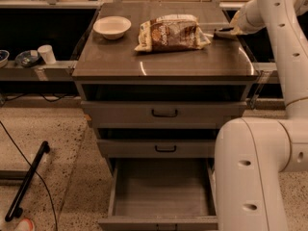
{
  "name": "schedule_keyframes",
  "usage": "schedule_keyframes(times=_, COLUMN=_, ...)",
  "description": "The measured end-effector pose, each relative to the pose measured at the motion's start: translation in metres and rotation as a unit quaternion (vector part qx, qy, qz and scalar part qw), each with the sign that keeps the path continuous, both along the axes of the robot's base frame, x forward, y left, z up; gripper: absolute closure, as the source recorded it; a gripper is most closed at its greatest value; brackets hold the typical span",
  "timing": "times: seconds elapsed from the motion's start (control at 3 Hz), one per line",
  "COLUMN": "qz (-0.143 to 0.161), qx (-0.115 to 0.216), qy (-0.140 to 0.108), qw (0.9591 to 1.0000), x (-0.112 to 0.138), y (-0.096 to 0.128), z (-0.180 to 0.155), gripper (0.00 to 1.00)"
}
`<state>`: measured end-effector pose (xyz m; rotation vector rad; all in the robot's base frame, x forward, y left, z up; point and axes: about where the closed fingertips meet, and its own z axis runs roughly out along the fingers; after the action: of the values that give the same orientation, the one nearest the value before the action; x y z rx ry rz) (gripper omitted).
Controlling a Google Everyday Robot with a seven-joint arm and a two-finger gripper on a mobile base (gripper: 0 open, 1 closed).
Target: Place rxbar blueberry into bottom drawer
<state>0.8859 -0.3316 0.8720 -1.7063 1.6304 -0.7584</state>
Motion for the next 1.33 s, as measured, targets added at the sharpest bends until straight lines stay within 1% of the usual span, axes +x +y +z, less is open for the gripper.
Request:
schedule_keyframes(times=0.33, qz=0.038, qx=0.028, qy=-0.019, qw=0.9987, x=-0.008, y=0.018, z=0.028, gripper=1.00)
schedule_keyframes(times=0.67, qz=0.098, qx=0.069, qy=-0.039, qw=0.9920, x=-0.031, y=0.040, z=0.064, gripper=1.00)
schedule_keyframes(times=1.0, qz=0.151, qx=0.105, qy=-0.041, qw=0.9822, x=-0.056, y=0.059, z=0.084, gripper=1.00)
schedule_keyframes(times=1.33, qz=0.202, qx=0.096, qy=-0.035, qw=0.9741, x=-0.078, y=0.074, z=0.095, gripper=1.00)
